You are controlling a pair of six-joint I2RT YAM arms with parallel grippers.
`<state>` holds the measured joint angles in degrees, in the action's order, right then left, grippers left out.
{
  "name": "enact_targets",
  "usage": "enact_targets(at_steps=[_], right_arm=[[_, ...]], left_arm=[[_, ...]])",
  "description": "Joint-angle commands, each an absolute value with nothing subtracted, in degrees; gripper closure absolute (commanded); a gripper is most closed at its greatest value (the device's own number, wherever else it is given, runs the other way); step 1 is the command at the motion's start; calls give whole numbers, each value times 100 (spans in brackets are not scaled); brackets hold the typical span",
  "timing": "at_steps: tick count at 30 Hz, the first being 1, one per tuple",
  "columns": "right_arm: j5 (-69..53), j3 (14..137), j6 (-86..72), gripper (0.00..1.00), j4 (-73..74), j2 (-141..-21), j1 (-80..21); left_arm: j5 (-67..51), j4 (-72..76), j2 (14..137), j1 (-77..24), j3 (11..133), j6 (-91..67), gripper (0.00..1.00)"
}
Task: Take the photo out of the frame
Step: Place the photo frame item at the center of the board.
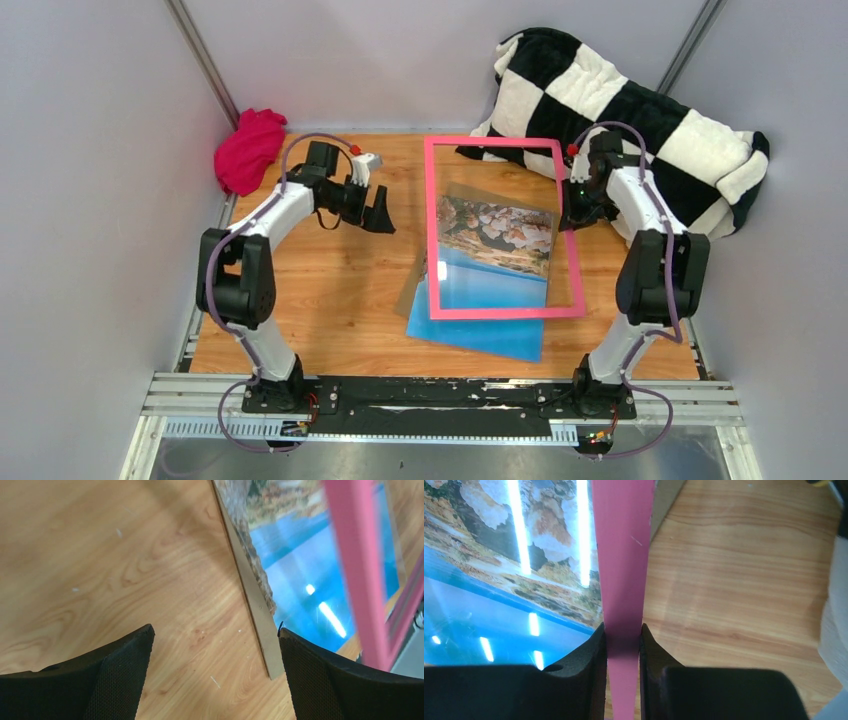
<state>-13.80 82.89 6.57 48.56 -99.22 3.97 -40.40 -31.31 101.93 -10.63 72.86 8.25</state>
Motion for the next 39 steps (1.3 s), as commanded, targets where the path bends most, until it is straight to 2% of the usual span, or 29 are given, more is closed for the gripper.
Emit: enact_targets(at_steps=[1,4,7,13,18,22,27,34,39], right_arm=[[-1541,8651,38,100,4520,-10381,-227],[-1642,8739,-301,100,4336,-10619,-621],[-2032,8896,-500,100,4239,-10989,-931],[-1924,9171,-570,99,4253,-11518,-1434],[-2398,9064,-538,83,4216,-11651,-1443],[-2945,8978,-440,66,4172,-11583,-1375],[-3537,8881,-271,54,4166,-11332,-1236],[-4805,8611,243,44,4317,-10644,-734],[-4575,8109,1232,43,4881,-9706,-457]], left_arm=[[-3163,-2934,9508,-991,7493,340,5],[-2704,-3021,9345,-895,7502,365,5],[-2727,-2982,9282,-702,7388,307,4],[-2288,-2843,9394,-668,7177,298,4],[-1864,-2896,9833,-673,7310,253,4],[-1750,-2902,10109,-698,7425,231,4],[-1569,-2920,10276,-734,7459,232,4],[-1070,-2871,10430,-863,7454,131,4],[-1063,-2916,10655,-1089,7606,69,4]])
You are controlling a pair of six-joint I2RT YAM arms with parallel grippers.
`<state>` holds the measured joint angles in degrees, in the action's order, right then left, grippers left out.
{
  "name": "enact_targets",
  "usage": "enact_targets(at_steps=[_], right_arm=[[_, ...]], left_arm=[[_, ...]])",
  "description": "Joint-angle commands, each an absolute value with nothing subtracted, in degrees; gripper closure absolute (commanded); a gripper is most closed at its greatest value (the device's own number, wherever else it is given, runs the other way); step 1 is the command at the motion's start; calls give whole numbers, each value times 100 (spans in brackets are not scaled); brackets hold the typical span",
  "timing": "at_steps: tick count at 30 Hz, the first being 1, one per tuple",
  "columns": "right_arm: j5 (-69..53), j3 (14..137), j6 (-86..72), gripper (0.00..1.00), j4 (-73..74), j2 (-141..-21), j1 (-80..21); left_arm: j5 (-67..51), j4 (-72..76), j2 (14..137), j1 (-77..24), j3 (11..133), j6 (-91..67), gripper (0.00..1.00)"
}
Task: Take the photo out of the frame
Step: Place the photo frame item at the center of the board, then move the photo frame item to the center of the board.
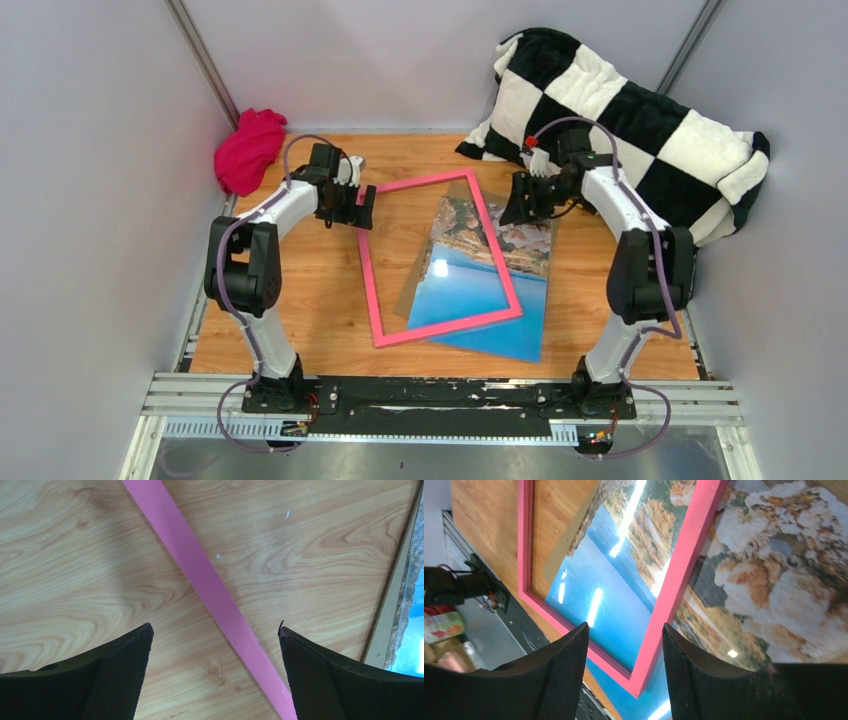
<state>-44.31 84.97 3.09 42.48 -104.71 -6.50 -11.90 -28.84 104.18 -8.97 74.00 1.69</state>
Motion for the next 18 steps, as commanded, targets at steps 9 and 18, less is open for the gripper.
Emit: enact_targets(at_steps=[9,18], right_arm=[[-4161,6890,1628,42,4430,-8859,-387],[-4151,7145,2902,48,5282,-9300,392]], left_arm=[[-783,-3051,11017,-1477,7678,26,8],[-939,-3189,11052,-1468,7605,349,9]])
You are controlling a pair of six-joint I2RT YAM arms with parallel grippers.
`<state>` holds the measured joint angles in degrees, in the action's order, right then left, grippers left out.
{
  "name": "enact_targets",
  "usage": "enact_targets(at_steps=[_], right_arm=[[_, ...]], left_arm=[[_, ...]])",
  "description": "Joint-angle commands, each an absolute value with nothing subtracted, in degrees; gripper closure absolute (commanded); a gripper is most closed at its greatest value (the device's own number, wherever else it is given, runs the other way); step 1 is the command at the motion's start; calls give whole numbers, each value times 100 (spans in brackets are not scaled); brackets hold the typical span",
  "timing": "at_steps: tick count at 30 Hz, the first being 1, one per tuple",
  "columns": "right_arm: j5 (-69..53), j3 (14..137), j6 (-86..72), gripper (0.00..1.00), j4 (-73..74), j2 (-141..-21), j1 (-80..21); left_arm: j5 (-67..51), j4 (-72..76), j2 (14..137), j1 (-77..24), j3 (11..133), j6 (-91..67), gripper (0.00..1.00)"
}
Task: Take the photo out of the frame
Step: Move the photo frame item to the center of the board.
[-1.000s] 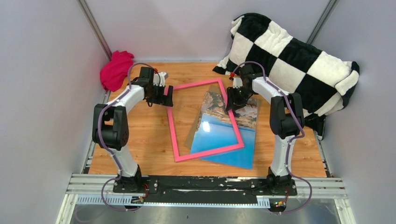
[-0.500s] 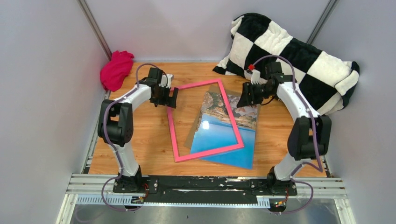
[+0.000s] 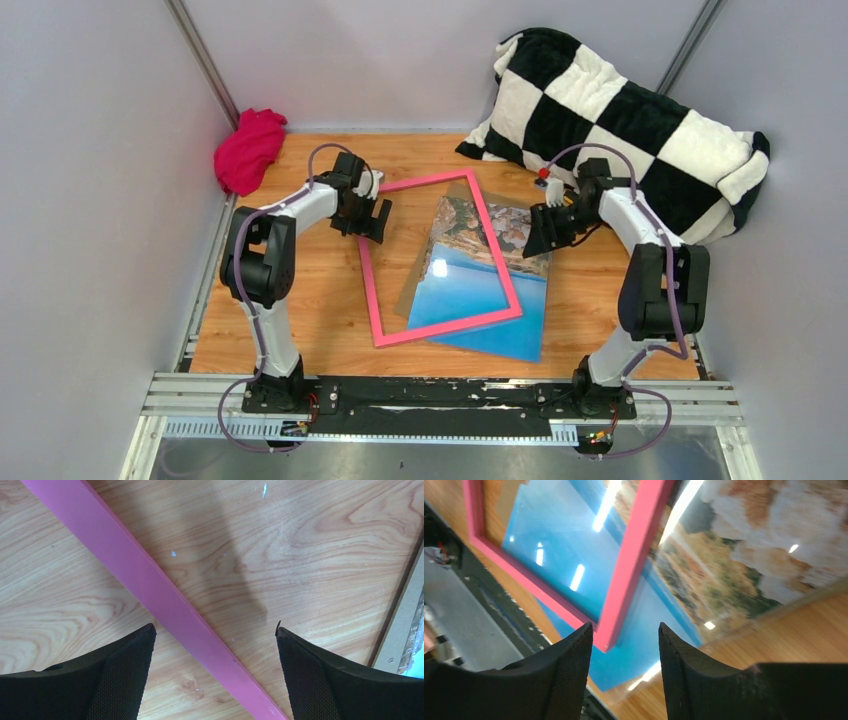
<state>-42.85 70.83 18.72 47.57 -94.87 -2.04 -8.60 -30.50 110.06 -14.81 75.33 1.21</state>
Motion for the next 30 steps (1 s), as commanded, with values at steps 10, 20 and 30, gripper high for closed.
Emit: enact_targets(at_steps=[10,20,30], right_arm=[[-3178,5249,3427,50,2312,-8282,510],[-2457,4244,2611,50,-605,-8009,505],[-2360,4090,2789,50,-398,-7948,218]], left_arm=[[-1445,-3347,11208,-1453,7768,769,9],[-1862,-3588,11189,-1283,7832,1497,9],[-1621,-3586,11315,-1232,7857,1549,9]])
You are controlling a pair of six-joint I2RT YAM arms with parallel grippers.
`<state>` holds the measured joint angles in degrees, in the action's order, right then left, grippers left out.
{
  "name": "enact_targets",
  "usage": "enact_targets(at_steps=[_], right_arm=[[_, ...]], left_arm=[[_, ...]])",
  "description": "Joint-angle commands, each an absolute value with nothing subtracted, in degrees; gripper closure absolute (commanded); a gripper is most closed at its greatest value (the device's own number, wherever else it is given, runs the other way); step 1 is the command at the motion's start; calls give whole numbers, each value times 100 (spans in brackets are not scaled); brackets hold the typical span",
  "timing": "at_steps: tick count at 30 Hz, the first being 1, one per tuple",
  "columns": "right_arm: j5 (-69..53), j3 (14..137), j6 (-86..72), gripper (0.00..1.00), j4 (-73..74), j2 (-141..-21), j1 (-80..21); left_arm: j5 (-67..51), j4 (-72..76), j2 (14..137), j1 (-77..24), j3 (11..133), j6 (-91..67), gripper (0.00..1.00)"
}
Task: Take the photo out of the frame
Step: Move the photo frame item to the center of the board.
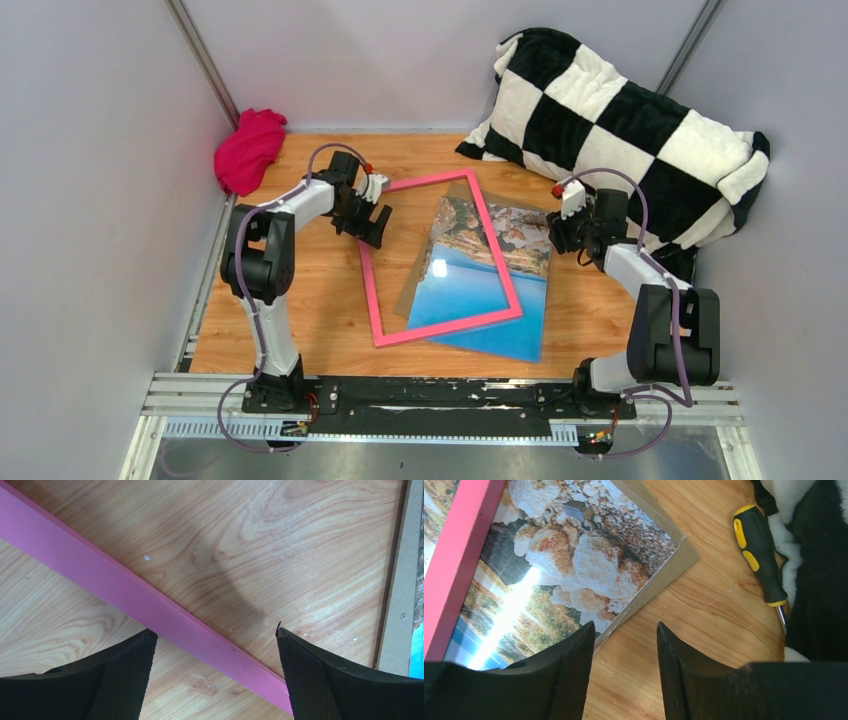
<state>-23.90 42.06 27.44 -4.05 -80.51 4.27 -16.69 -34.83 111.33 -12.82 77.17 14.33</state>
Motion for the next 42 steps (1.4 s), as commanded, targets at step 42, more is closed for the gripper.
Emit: enact_targets(at_steps=[42], right_arm=[[-1983,5627,2637,50,1617,-10562,-511]], left_arm=[[-1096,-3973,11495,-923,7972,1549,34]])
